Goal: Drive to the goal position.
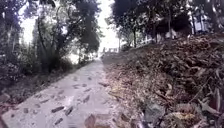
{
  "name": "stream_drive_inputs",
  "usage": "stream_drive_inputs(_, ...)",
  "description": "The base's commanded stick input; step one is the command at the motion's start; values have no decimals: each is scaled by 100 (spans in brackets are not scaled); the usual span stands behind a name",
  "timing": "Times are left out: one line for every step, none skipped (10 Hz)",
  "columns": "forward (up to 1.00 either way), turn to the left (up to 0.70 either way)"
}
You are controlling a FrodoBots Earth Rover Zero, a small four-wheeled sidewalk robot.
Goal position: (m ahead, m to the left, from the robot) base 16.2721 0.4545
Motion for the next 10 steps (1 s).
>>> stream_drive_inputs(50,0)
stream_drive_inputs(50,0)
stream_drive_inputs(50,0)
stream_drive_inputs(50,0)
stream_drive_inputs(50,0)
stream_drive_inputs(50,0)
stream_drive_inputs(50,0)
stream_drive_inputs(50,0)
stream_drive_inputs(50,8)
stream_drive_inputs(50,41)
